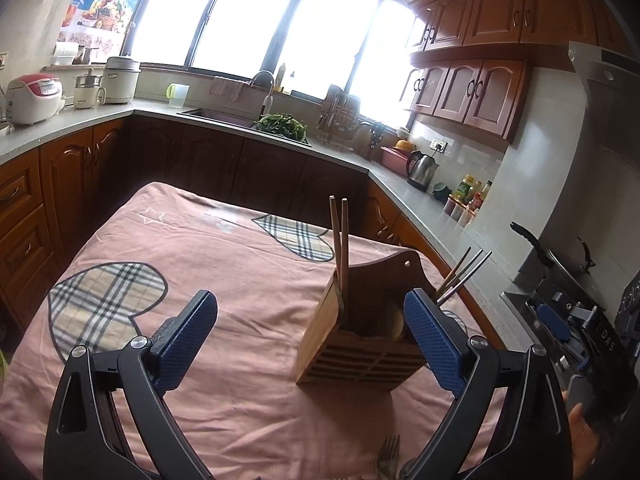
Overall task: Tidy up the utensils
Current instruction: 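Move both open tools back down to the forks and spoon on the cloth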
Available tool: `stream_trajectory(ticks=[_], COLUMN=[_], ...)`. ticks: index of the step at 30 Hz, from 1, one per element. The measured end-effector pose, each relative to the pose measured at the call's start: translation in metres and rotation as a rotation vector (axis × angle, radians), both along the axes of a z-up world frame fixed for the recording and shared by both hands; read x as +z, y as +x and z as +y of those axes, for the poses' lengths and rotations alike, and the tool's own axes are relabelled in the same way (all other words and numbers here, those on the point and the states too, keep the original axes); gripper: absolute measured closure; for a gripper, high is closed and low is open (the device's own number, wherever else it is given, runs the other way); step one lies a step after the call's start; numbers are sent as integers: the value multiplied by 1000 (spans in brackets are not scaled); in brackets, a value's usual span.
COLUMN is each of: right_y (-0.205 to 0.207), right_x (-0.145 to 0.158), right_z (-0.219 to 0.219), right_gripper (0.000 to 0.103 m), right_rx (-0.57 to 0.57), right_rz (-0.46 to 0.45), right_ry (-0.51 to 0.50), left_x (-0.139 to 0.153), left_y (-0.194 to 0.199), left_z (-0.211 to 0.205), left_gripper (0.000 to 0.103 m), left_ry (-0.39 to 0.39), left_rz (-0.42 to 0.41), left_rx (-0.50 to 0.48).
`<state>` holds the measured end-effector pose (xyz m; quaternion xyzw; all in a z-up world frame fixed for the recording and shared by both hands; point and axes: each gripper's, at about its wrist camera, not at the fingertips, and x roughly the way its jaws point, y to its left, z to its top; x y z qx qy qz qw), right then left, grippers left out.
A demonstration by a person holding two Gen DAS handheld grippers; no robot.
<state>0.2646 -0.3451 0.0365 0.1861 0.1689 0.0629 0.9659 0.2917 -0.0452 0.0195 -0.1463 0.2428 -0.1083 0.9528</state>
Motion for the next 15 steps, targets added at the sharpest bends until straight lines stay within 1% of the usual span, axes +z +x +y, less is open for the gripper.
stream_trajectory(ticks=[6,15], right_y=[-27,-64], right_x=[-5,-18], right_z=[4,12], right_gripper=[14,14], right_rx=[18,48], right_rz=[22,61], right_ry=[10,19], left_x=[-10,-12], left_y=[-27,-65], left_z=[10,19], left_gripper=[6,6], left_ry=[-15,-20], left_rz=[43,48], left_rx=[-3,-4])
